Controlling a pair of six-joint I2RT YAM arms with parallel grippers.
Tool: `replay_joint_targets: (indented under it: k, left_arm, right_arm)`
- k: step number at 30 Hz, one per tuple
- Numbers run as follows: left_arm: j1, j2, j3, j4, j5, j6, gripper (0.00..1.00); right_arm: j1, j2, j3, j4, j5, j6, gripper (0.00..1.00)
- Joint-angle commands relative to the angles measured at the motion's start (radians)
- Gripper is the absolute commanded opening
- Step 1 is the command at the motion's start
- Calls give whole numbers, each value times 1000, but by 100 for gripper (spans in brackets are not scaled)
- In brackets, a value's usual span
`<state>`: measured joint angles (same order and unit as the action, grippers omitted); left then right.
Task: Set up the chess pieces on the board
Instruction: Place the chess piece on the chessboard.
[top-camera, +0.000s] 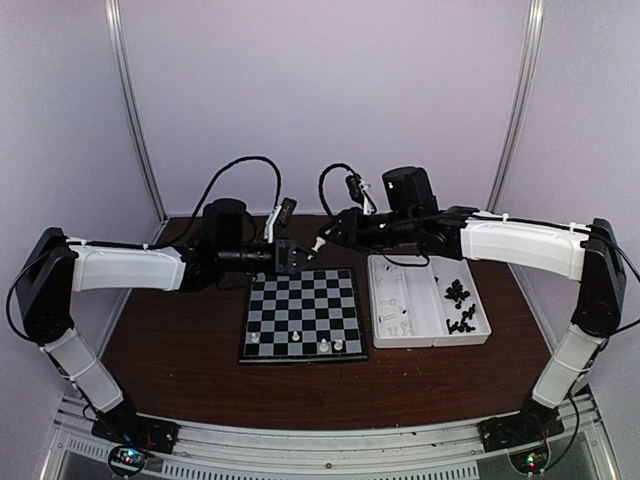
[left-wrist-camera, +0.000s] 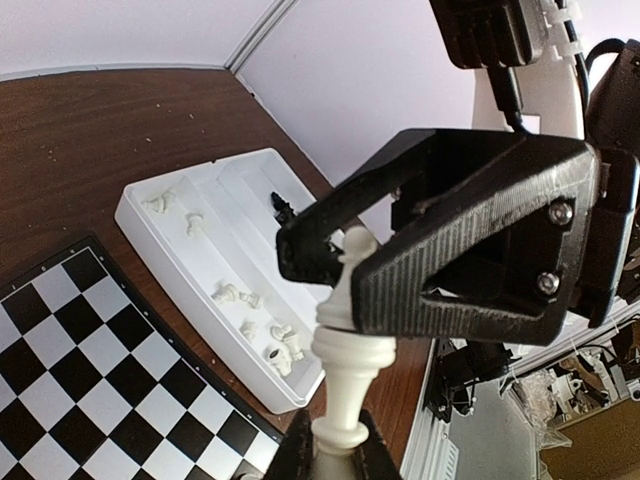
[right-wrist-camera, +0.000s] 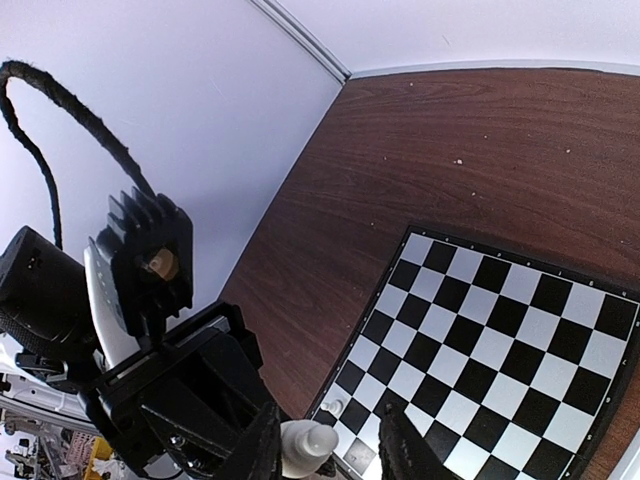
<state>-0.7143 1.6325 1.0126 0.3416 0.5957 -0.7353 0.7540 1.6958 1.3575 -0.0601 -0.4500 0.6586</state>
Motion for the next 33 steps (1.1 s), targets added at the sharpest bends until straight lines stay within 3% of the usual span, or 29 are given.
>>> replay_joint_targets:
  k: [1,9,14,19,33]
  left_arm:
    - [6,-20,-8,53,22,19,0]
    - [6,-12,-9,54,28,19,0]
    - [6,-10,-9,55,32,21,0]
    - [6,-9,-9,57,35,21,0]
    - [6,-14,-8,59,43,22,0]
  right_arm:
    - [-7,-35,31,5,-21,9,32]
    - [-12,-46,29,19,-32,12,27]
    - [-16,-62,25,10,-29,4,36]
    - [-20,-68,24,-2,-30,4,32]
    - [-22,-46,29,-5,-44,10,32]
